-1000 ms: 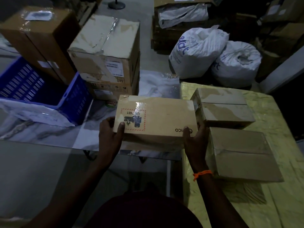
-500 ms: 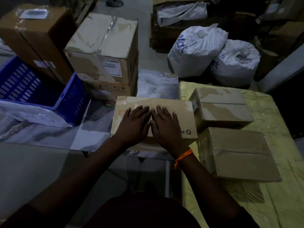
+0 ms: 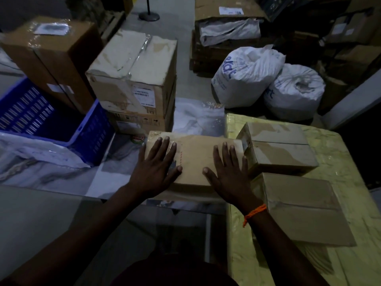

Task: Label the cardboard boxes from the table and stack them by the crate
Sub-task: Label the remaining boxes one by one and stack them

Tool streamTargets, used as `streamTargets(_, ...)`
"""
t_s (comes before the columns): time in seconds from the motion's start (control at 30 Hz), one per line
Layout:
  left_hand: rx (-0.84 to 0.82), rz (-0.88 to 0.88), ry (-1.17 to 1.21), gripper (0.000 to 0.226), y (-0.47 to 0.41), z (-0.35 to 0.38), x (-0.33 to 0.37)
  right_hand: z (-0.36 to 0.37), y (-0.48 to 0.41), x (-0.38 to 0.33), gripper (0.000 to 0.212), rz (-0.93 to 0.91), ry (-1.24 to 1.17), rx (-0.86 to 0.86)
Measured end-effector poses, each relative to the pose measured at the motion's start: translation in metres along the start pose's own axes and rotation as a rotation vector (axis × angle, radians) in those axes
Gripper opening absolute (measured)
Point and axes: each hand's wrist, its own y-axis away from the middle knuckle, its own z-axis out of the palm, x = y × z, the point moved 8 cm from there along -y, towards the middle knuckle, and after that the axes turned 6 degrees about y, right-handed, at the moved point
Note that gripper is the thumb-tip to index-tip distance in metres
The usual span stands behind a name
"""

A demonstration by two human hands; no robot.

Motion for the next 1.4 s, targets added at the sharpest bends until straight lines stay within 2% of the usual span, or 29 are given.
streamTargets(0.3,0.054,-0.009,0.033,0.079,0.000,0.001,0.001,0.001,0.001,0.000,0.088,0.010,-0.018,0.013)
streamTargets(0.4,0.118,-0.173,0.164,0.087,0.002,-0.003,-0.008,-0.006,0.002,0.008,0.099,0.162,-0.131,0.075)
streamTargets(0.53,0.172,-0.497,0.569,0.107,0.007,-0.001,-0.034,-0.014,-0.006,0.036,0.108,0.500,-0.518,0.077)
streamTargets(0.6,0.183,-0.532,0.724,0.103,0.007,-0.003,-0.045,-0.016,-0.013,0.046,0.096,0.550,-0.671,0.091)
streamTargets(0.7,0.200,-0.473,0.913,0.085,0.010,-0.008,-0.047,-0.025,-0.010,0.054,0.066,0.550,-0.833,0.190)
streamTargets(0.87,0.311,-0.449,1.066,0.093,0.025,-0.020,-0.041,-0.039,0.012,0.063,0.062,0.552,-1.029,0.371)
streamTargets(0.97,0.407,-0.454,1.161,0.072,0.036,-0.025,-0.044,-0.036,0.026,0.068,0.053,0.581,-1.106,0.454)
streamTargets(1.07,0.441,-0.487,1.140,0.054,0.048,-0.023,-0.045,-0.022,0.039,0.067,0.055,0.632,-1.139,0.458)
streamTargets(1.17,0.466,-0.527,0.972,0.043,0.063,-0.015,-0.046,0.001,0.055,0.063,0.052,0.654,-1.099,0.430)
streamTargets(1.27,0.466,-0.573,0.928,0.039,0.083,0.001,-0.052,0.034,0.072,0.054,0.046,0.637,-1.093,0.325)
streamTargets(1.37,0.399,-0.627,0.927,0.038,0.104,0.022,-0.056,0.071,0.086,0.046,0.064,0.649,-1.031,0.233)
streamTargets(1.4,0.383,-0.635,0.922,0.039,0.109,0.028,-0.057,0.077,0.090,0.043,0.065,0.655,-1.025,0.216)
